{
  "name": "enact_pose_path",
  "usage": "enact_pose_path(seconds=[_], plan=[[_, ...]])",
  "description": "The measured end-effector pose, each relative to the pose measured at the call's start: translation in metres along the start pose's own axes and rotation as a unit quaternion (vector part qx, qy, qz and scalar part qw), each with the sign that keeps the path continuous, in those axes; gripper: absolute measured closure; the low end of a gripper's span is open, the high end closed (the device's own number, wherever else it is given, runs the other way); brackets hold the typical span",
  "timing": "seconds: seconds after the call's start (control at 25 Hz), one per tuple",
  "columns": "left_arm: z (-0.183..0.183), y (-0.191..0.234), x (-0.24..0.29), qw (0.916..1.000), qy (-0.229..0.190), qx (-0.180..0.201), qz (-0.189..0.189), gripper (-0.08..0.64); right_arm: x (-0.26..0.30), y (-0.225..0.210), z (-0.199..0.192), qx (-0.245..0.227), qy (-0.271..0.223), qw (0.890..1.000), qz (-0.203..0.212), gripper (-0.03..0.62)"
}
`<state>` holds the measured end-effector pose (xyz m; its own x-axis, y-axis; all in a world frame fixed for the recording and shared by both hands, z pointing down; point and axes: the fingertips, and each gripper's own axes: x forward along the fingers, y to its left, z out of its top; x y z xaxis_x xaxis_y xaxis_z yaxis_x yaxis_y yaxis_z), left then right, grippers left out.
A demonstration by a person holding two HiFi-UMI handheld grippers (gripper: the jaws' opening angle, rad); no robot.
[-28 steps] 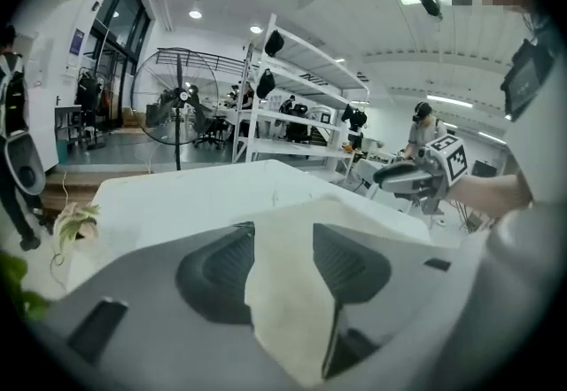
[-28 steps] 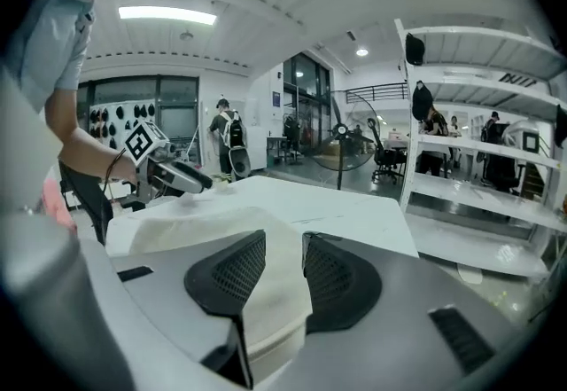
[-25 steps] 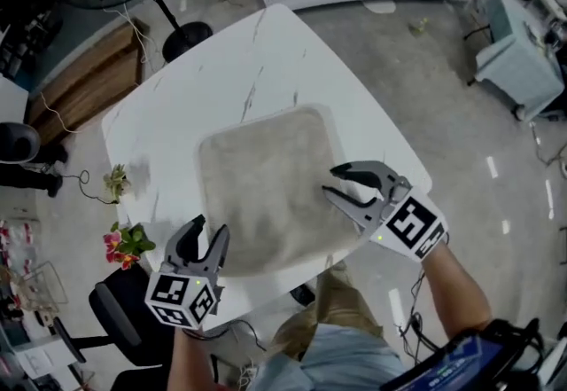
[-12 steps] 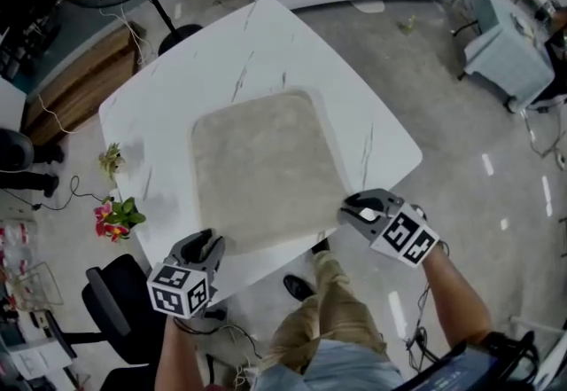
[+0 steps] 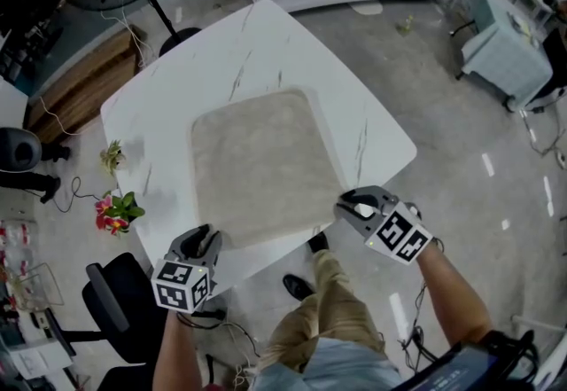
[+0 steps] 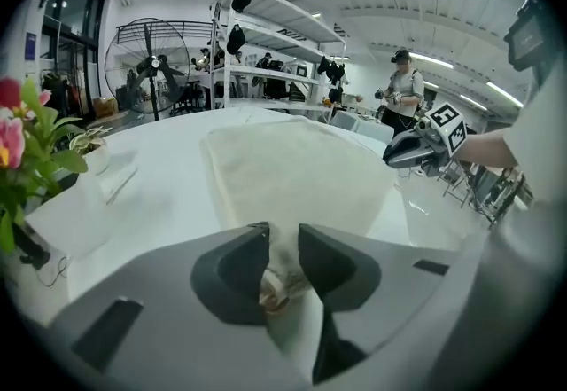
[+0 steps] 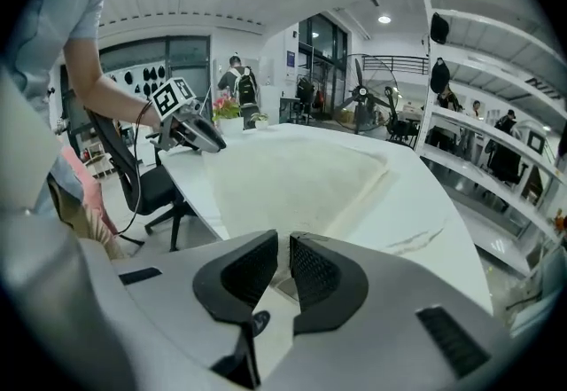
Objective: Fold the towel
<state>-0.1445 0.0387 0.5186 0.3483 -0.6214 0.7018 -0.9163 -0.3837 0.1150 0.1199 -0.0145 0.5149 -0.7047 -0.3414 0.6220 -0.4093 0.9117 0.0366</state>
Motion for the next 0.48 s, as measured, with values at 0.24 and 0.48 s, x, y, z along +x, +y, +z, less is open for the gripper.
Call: enact_pose_path(seconds=[0.24, 0.48], plan=[[0.014, -0.014, -0.022, 0.9978, -0.03, 0.057, -0.018, 0.367, -0.028, 0.003, 0.039, -0.058, -0.034, 0.998, 0.014, 0.463], [0.001, -0.017, -0.036, 0.9726, -0.013, 0.231, -0.024, 0.262, -0.041, 0.018, 0.034, -0.168, -0.02, 0.984, 0.049, 0.433]])
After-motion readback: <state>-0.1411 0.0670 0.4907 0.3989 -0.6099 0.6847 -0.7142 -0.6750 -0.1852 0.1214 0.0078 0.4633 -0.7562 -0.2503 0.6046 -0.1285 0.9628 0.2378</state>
